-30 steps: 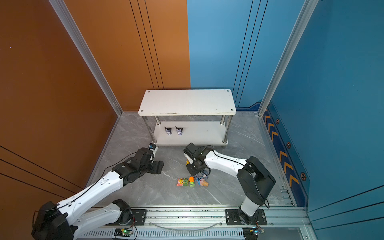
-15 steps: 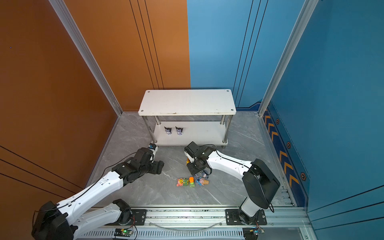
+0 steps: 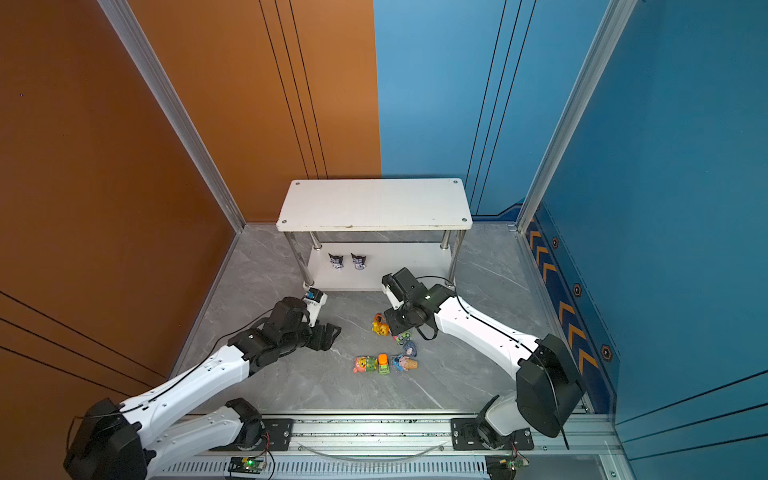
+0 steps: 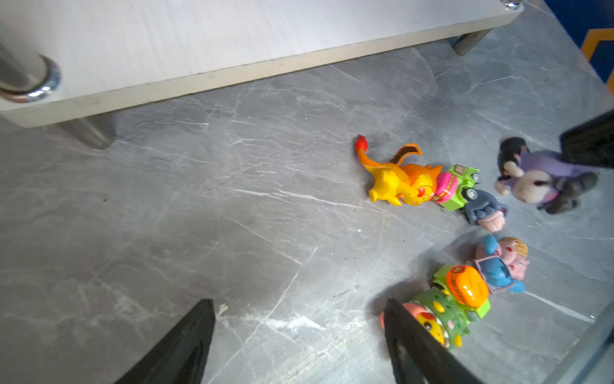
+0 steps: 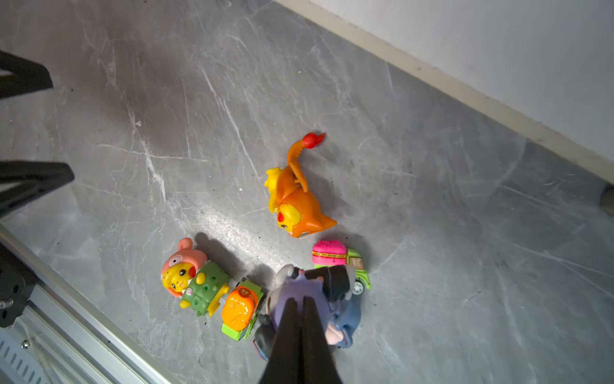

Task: Organize plastic toys on shelves
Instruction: Place the plastic toy at the middle-right of the table.

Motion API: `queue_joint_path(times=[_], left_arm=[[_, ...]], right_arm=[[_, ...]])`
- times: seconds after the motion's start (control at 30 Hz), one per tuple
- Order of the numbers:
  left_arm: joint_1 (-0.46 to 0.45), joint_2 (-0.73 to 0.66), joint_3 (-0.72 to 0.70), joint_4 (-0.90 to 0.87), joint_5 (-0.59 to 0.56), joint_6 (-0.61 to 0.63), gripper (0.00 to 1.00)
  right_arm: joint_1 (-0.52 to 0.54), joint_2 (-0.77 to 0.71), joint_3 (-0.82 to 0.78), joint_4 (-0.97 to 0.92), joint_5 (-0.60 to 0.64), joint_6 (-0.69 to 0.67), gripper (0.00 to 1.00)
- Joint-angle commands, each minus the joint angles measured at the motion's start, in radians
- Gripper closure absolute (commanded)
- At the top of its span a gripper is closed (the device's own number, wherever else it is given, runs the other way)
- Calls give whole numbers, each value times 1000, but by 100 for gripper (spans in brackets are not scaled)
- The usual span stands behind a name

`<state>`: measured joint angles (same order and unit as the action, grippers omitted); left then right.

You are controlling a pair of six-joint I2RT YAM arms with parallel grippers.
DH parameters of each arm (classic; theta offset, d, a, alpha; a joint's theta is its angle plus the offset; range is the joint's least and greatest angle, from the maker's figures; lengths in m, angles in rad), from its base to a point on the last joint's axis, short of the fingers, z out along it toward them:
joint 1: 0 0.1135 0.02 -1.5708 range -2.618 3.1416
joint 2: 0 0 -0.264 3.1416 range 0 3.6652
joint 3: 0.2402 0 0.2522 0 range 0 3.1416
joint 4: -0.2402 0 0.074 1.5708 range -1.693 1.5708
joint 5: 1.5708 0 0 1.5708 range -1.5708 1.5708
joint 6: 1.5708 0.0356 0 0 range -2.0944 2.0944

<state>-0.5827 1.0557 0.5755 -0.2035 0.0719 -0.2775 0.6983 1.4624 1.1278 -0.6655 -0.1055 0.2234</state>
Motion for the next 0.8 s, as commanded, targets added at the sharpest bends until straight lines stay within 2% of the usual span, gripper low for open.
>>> queue_joint_path(times=[0.0,0.2,0.4,0.57,0.77], left_arm=[[-4,35,0,85,70,14,19],[-11,46,24,68,70,21,20],[-16,47,21,95,89,26,20],[-19,59,32,91,93,36,21],[-22,79,50,79,95,52,21]], right_arm=[[-67,4,73,-22,22,-36,100],[-146,73,114,95,24,-11,100],[-155,114,139,126,15,4,100],[-148,40,52,88,49,3,100],[-169,-92,-78,-73,176,-5,100]])
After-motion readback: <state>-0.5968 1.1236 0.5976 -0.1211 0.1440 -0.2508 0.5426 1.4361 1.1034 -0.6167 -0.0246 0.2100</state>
